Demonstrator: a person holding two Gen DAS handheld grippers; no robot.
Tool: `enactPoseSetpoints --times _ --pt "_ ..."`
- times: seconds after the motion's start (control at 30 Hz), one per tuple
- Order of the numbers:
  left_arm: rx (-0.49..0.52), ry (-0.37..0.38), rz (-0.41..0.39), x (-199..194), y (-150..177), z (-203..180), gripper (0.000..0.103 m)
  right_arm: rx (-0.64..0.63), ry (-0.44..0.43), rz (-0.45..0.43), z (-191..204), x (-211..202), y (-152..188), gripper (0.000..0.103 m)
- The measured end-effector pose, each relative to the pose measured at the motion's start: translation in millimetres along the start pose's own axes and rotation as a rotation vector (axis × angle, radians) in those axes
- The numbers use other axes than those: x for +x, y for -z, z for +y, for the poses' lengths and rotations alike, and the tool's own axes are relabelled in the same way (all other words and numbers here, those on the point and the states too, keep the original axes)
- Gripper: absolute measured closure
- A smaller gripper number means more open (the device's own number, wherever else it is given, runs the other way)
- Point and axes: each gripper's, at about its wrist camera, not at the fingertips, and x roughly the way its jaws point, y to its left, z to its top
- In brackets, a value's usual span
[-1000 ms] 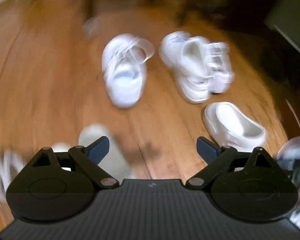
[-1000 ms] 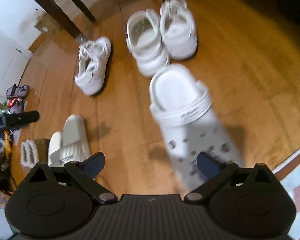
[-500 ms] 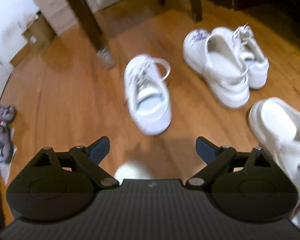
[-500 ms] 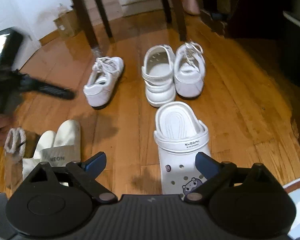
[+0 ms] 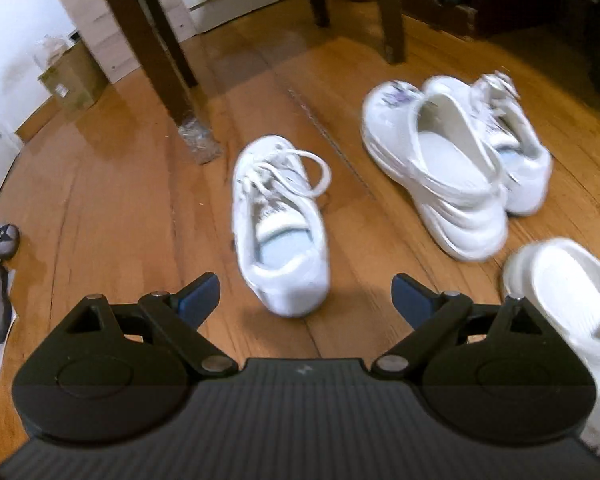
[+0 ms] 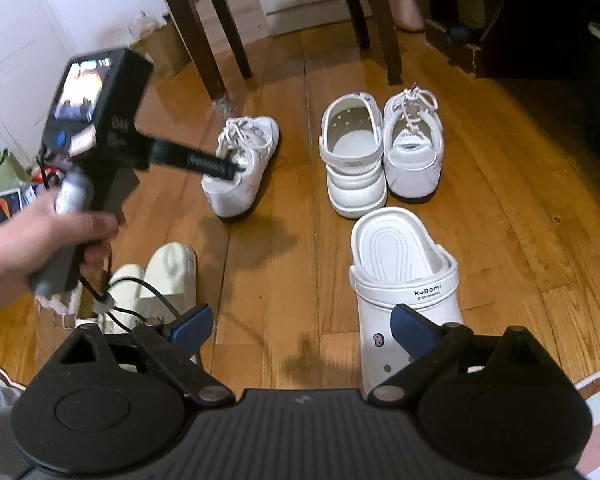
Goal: Organize scattered shoes
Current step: 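Move the left tool to the white lace-up sneaker, then close the left gripper on the heel of the white sneaker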
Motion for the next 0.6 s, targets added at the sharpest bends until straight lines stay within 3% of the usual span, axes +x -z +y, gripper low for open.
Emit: enactPoseSetpoints --times 0.13,0.3,0.37,0.43,0.6 --pt "-0.147 0.024 0.021 25.4 -13.6 34.7 0.012 -0.006 -0.020 0.002 7.7 22.0 -17.2 0.007" --pt "-0.212 0.019 0.041 64.4 -19.4 66.4 0.012 -0.014 -0.045 0.003 17.3 49.5 -38.7 0.007" --pt "-0.245 0.022 0.059 80.3 -17.0 80.1 0.020 -0.017 -0.055 0.004 21.1 60.5 -47.3 0.007" --pt "-0.205 0.032 0.068 92.7 -14.7 80.4 0.027 -0.021 -0.065 0.005 25.0 71.5 -55.9 0.007" --pt "-0.112 0.040 0.094 126.0 -11.3 71.4 0.027 -0.039 -0.074 0.001 40.1 102.3 -76.4 0.007"
